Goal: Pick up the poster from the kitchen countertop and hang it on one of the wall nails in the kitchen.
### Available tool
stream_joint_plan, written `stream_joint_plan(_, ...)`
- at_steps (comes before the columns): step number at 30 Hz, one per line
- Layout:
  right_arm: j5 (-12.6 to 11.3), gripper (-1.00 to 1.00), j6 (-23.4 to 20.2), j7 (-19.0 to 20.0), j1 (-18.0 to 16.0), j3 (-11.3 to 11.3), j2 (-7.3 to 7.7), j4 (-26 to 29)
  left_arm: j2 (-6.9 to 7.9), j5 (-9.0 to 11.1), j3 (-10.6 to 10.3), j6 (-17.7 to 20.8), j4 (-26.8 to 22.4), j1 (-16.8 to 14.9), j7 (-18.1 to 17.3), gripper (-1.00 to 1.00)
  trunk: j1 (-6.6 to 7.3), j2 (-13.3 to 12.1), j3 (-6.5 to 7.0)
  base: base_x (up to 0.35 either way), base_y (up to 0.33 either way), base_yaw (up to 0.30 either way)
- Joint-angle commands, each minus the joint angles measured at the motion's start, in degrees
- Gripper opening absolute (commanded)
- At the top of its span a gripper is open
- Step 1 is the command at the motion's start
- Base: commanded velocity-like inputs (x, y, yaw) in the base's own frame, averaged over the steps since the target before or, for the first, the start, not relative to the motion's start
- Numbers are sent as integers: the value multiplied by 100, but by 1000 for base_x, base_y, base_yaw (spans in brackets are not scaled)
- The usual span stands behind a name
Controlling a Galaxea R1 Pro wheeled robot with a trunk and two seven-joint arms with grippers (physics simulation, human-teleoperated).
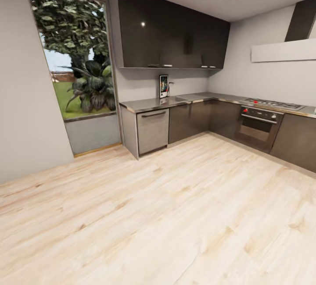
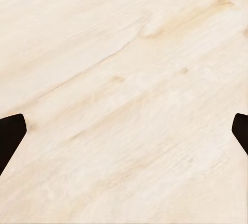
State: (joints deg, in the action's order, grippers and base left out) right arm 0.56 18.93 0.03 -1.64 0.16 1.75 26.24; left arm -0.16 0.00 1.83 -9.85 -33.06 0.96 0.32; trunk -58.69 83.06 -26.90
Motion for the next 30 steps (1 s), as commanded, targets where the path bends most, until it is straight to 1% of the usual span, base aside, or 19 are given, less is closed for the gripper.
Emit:
stream_joint_plan(1,6,100,17,0,-3,2,1,-5,-2,0,6,-8,-8,4,3,100,-3,2,-5,322,-146,0)
stream_joint_plan(30,6,100,19,-3,-6,2,1,-5,1,0,6,-8,-8,4,3,100,-3,2,-5,318,-158,0)
